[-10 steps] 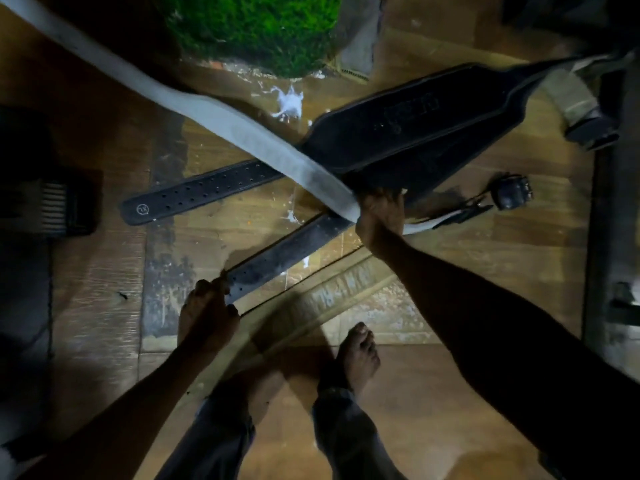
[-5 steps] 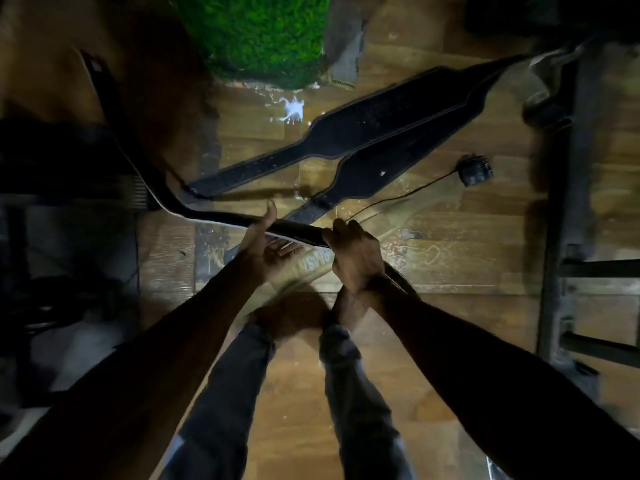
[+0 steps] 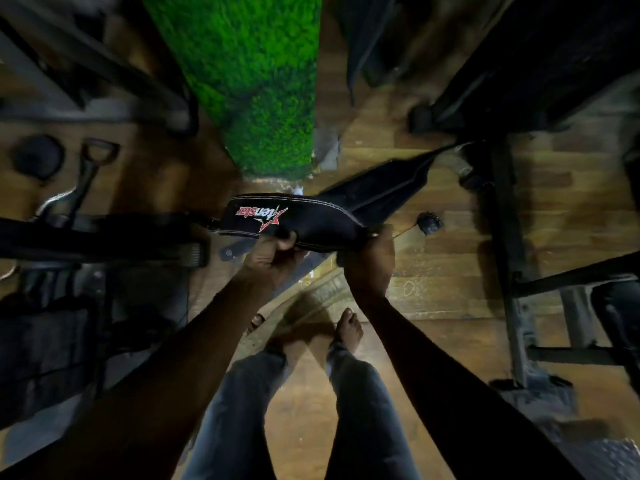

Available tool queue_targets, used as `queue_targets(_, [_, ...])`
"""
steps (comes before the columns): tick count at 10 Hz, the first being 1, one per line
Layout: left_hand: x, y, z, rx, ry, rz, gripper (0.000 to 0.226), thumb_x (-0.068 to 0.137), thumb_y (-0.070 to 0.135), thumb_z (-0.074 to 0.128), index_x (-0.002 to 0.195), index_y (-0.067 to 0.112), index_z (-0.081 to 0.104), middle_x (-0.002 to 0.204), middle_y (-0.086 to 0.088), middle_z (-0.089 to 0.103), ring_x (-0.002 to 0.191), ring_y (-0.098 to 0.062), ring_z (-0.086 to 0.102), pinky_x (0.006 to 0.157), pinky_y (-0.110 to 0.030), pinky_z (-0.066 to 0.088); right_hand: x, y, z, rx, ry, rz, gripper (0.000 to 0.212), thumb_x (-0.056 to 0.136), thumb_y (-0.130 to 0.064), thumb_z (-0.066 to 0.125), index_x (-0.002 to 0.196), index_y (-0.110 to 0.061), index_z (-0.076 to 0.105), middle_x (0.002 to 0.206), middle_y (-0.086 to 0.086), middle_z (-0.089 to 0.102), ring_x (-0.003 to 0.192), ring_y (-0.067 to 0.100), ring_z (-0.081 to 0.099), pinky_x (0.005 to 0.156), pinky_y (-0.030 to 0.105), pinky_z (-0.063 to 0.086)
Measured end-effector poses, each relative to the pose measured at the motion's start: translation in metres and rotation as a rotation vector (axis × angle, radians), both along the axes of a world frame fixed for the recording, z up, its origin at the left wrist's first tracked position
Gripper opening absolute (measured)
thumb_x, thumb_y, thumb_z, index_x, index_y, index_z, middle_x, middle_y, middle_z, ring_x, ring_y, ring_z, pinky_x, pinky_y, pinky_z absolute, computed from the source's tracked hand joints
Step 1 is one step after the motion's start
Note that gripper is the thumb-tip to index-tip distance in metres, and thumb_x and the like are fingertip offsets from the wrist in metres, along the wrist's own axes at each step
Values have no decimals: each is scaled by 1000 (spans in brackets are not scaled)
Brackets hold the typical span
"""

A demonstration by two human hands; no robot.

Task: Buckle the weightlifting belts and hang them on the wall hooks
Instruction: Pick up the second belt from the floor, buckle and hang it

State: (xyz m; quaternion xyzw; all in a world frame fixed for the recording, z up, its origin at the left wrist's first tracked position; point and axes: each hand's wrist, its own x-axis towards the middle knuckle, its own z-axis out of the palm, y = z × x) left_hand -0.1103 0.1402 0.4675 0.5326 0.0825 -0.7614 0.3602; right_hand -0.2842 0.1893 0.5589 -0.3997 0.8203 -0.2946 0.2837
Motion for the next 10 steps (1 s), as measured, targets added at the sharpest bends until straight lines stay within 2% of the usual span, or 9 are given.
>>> queue_targets(1, [-3, -6, 97, -8, 17, 85, 15, 99, -4, 50, 100, 5, 62, 91, -10, 74, 128, -31, 61, 85, -38, 62, 5, -17, 52, 29, -538, -473, 39, 80, -10, 79, 111, -3, 56, 105, 10, 65, 86, 19, 60, 71, 29, 49])
queue_targets(2, [-11, 2, 179, -67, 40, 92, 41, 98, -10, 49, 65, 4, 68, 58, -3, 66, 73, -13, 63, 86, -29, 59, 14, -18, 104, 9, -1048, -522, 10, 100, -11, 54, 96, -9, 63, 115, 17, 64, 96, 24, 65, 86, 34, 55])
queue_targets(3, [-15, 6, 236, -121, 88, 80, 37, 96, -6, 55, 64, 4, 72, 62, -1, 71, 72, -9, 62, 88, -27, 59, 28, -17, 154, 10, -1239, -298, 39, 108, -38, 40, 131, -12, 58, 136, 7, 58, 125, 17, 53, 112, 37, 36])
queue_targets(4, [-10, 10, 270, -84, 128, 136, 26, 93, 1, 64, 70, 5, 74, 65, 0, 73, 77, -7, 60, 65, -23, 62, 45, -38, 190, -94, -1245, -198, 62, 103, -54, 47, 145, -10, 53, 141, 7, 61, 129, 21, 59, 111, 35, 40])
queue_targets(5, [5, 17, 292, -88, 204, 168, 12, 89, 15, 72, 78, 13, 75, 66, 3, 71, 73, -6, 60, 62, -22, 57, 66, -57, 221, -140, -973, -167, 15, 94, -31, 71, 87, -20, 65, 85, -1, 66, 81, 16, 62, 84, 35, 49])
queue_targets(6, [15, 33, 308, -136, 155, -49, 31, 80, 46, 78, 76, 16, 71, 66, 5, 66, 65, -8, 61, 69, -22, 47, 84, -74, 248, -143, -796, -126, 31, 86, -19, 76, 65, -11, 54, 62, -3, 53, 62, 15, 47, 59, 29, 43])
queue_targets(7, [43, 53, 313, -192, -49, -310, 43, 94, 52, 61, 77, 13, 57, 70, 1, 59, 60, -9, 57, 50, -20, 47, 97, -87, 278, -165, -695, -6, 27, 78, -30, 77, 69, -8, 63, 65, 2, 47, 59, 14, 41, 54, 35, 41])
queue_targets(8, [91, 64, 298, -306, -534, -277, 54, 64, 47, 92, 82, 5, 65, 81, -12, 71, 49, -8, 61, 45, -20, 49, 110, -98, 323, -162, -669, 139, 19, 87, -21, 78, 75, -9, 69, 70, 0, 54, 71, 14, 50, 68, 34, 49])
queue_targets(10, [108, 42, 294, -641, -852, -135, 62, 41, 42, 96, 96, 26, 72, 92, 8, 79, 83, -7, 73, 81, -31, 61, 156, -120, 401, -250, -600, 540, 19, 94, -18, 72, 101, 0, 76, 77, 3, 59, 60, 8, 49, 58, 21, 41])
